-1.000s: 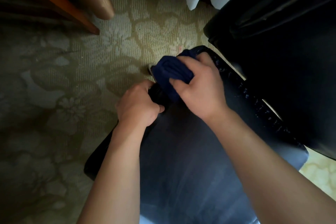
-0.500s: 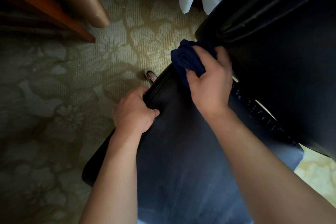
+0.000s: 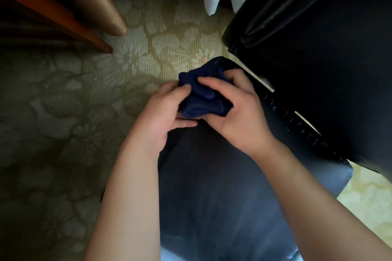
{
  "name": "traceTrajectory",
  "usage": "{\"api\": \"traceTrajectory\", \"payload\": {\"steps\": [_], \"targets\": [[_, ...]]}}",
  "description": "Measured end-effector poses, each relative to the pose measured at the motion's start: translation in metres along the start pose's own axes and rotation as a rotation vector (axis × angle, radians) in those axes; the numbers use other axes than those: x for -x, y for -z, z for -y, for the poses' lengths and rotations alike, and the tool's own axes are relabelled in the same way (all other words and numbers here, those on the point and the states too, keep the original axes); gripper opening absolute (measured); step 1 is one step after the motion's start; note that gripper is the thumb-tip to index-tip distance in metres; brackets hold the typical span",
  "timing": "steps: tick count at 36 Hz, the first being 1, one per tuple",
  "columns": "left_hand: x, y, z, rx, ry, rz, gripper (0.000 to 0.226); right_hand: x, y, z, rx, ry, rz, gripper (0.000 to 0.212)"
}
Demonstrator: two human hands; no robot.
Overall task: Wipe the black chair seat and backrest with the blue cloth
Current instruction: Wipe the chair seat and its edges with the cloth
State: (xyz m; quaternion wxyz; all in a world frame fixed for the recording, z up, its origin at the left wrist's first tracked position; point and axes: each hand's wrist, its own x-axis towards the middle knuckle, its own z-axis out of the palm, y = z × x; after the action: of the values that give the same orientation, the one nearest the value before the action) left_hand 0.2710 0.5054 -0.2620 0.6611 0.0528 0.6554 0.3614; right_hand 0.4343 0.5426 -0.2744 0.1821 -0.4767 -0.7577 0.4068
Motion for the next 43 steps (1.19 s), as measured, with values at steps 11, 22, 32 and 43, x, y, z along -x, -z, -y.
{"api": "traceTrajectory", "payload": {"steps": [11, 22, 32, 43], "targets": [[0.002, 0.016, 0.015, 0.05, -0.09, 0.115, 0.043, 0.005, 0.016, 0.008, -0.39, -0.197, 0.166, 0.059], [0.006, 0.01, 0.015, -0.229, -0.133, 0.134, 0.028, -0.003, 0.014, 0.007, -0.284, -0.239, 0.041, 0.071], [0.01, 0.0, 0.013, -0.352, -0.325, -0.107, 0.019, 0.003, -0.004, 0.037, -0.253, -0.475, -0.112, 0.074], [0.003, 0.012, 0.008, -0.302, -0.4, 0.203, 0.057, -0.02, -0.012, 0.031, -0.328, -0.413, 0.115, 0.069]]}}
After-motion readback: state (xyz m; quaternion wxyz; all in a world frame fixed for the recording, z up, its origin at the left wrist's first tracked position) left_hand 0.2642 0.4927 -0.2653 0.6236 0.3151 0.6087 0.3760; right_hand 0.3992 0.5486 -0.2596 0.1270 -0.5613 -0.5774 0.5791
